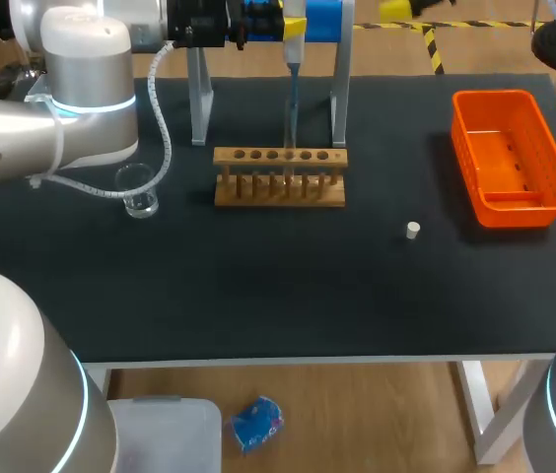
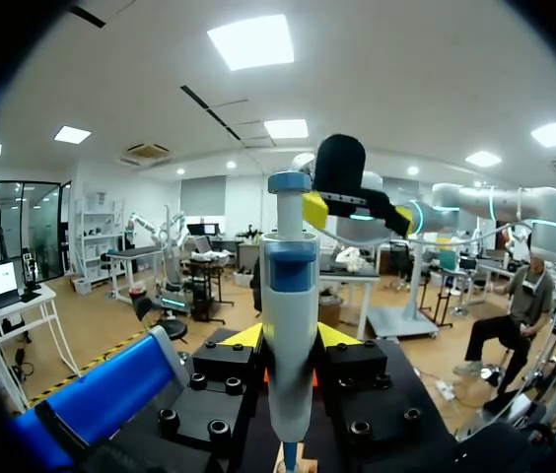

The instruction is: Invert the test tube, pick up the pipette, mount the tip to pipette, aspirate from beaker and dispense into the tube, eject the tip, return the pipette, and cap with the stopper.

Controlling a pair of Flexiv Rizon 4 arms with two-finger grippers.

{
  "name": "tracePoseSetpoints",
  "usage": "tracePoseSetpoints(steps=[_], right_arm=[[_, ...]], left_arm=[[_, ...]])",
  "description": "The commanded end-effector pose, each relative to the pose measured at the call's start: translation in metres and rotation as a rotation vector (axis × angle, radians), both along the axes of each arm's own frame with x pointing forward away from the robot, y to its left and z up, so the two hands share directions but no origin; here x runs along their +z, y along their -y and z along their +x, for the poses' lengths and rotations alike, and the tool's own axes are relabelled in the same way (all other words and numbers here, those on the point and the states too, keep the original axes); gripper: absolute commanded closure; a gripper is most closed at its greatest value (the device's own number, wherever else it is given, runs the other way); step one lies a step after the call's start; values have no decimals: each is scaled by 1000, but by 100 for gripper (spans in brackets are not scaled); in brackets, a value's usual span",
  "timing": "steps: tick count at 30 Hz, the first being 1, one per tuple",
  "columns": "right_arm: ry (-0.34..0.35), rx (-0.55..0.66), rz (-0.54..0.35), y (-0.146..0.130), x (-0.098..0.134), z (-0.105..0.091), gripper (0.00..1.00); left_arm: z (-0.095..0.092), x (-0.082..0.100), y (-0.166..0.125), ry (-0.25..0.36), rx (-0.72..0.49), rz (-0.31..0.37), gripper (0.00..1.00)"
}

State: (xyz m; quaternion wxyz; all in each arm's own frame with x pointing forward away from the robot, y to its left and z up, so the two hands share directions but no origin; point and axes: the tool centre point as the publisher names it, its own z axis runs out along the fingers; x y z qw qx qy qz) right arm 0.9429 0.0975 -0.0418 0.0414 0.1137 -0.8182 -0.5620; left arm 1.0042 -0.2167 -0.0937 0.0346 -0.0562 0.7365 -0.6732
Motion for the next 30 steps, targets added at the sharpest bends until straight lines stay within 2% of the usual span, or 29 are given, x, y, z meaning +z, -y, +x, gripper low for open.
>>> tracePoseSetpoints(steps=[1,2,3,27,30], right_arm=[[14,-71,-53,21,-18,-28,0],[-12,-73,-64,24,-25,-32,0],[-10,-78,-81,27,-32,-35,0],[-10,-78,-81,27,-32,-35,0],[-6,-91,-110,37,-36,-41,0]], left_arm=[[0,1,1,-1,3,2,100],[0,1,1,-1,3,2,100],[0,1,1,-1,3,2,100],[0,1,1,-1,3,2,100],[0,1,1,-1,3,2,100]])
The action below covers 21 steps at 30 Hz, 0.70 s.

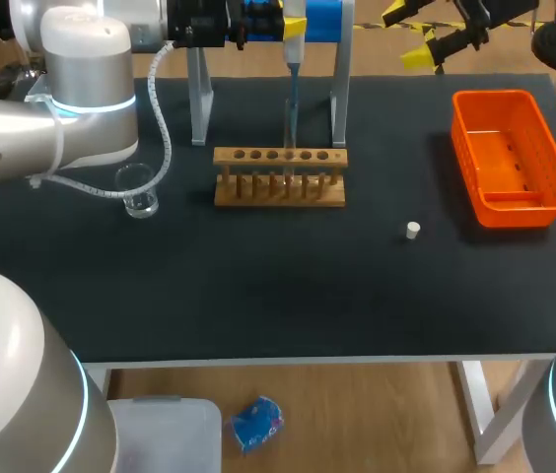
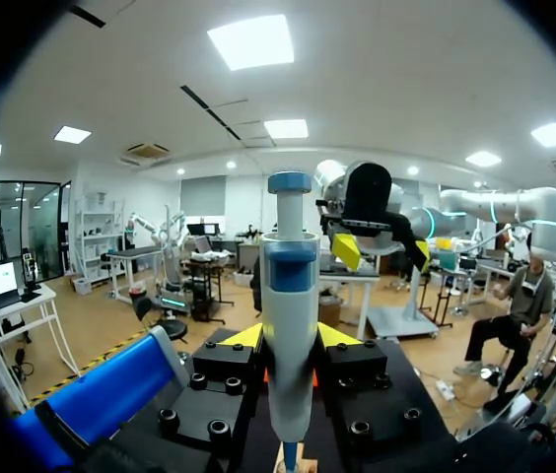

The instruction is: Invert the test tube, pick up the pipette, mount the tip to pipette, aspirate from beaker and dispense into the tube, eject the tip, return the pipette, and cap with the stopper.

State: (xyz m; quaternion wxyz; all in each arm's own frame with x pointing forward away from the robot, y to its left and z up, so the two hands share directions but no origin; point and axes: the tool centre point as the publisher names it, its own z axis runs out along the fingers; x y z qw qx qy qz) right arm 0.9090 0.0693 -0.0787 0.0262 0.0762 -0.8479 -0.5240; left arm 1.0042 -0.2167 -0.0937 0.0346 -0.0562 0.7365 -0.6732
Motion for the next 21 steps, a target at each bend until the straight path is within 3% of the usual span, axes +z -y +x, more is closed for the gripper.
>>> tracePoseSetpoints(steps=[1,11,21], right_arm=[[4,-13,-26,13,0,-10,0],[86,-96,-103,37,-36,-24,0],[160,-215,-220,29,-108,-3,0]], left_arm=[[0,1,1,-1,3,2,100],[0,1,1,-1,3,2,100],[0,1,1,-1,3,2,100]])
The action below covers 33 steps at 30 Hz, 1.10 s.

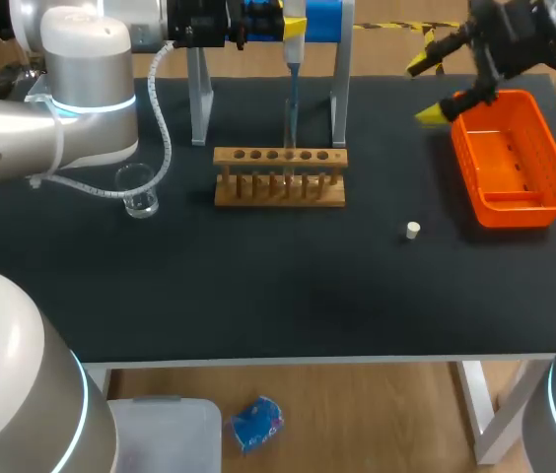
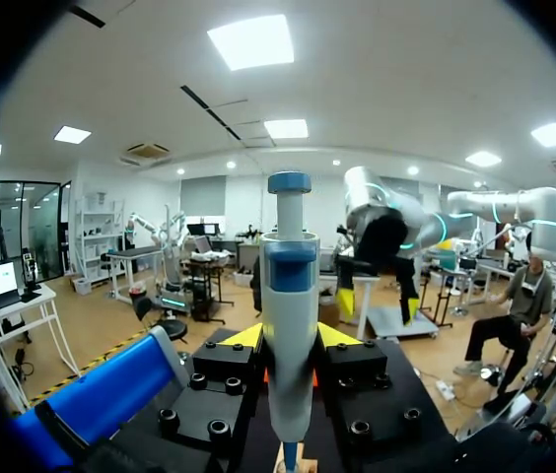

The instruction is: Invert the test tube, pick up the pipette, mount the tip to pipette, aspirate from beaker and dispense into the tube, eject the tip, return the pipette, and cap with the stopper.

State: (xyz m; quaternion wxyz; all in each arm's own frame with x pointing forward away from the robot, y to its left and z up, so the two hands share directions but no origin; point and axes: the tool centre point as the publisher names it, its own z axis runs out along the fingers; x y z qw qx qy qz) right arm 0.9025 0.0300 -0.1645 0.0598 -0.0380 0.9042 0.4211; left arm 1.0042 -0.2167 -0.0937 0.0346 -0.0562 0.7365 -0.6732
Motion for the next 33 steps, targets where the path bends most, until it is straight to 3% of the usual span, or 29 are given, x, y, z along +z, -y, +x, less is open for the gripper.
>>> tracePoseSetpoints(steps=[1,9,22,33], right_arm=[[41,-45,5,-11,-28,6,0],[16,28,-6,-21,-57,35,0],[-53,36,40,-51,-86,75,0],[-59,47,60,-63,-92,78,0]], left_arm=[[0,1,1,-1,3,2,100],[0,1,1,-1,3,2,100],[0,1,1,-1,3,2,100],[0,1,1,-1,3,2,100]])
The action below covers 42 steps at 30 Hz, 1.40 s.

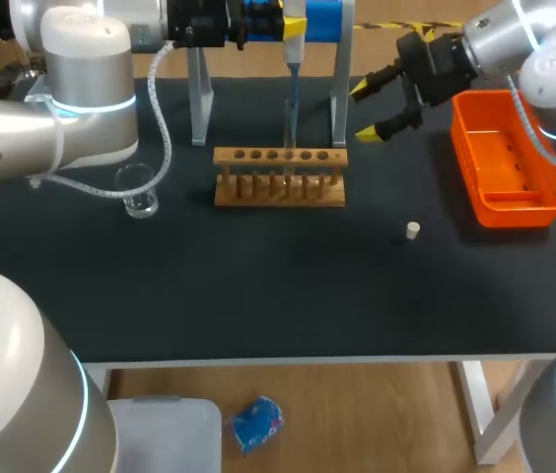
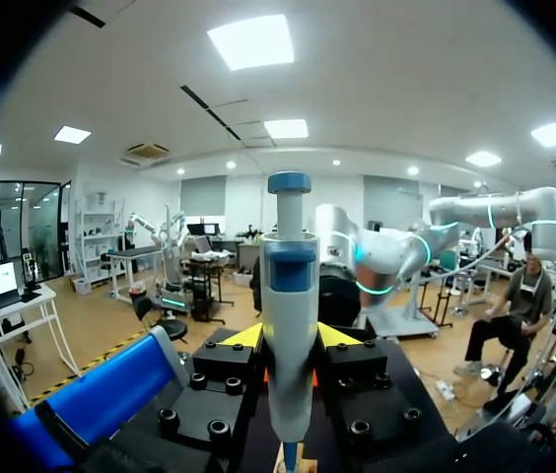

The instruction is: Invert the test tube, pick up the pipette, mount the tip to pipette, aspirate from beaker and dispense into the tube, eject the tip, return the pipette, and cap with the stopper.

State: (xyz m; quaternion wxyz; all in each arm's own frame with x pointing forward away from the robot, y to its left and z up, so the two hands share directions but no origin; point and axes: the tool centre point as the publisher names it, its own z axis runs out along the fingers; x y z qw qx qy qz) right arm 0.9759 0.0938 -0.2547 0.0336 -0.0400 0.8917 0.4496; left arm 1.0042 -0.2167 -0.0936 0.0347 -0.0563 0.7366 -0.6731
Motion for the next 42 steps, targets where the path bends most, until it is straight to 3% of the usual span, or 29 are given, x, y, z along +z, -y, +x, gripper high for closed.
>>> tracePoseSetpoints(steps=[1,24,42], right_arm=[[-12,17,1,1,-2,4,0],[-12,17,1,1,-2,4,0],[-12,17,1,1,-2,4,0]], left_arm=[[0,1,1,-1,3,2,100],[-3,9,-2,7,8,4,100],[-6,42,-1,40,3,23,100]])
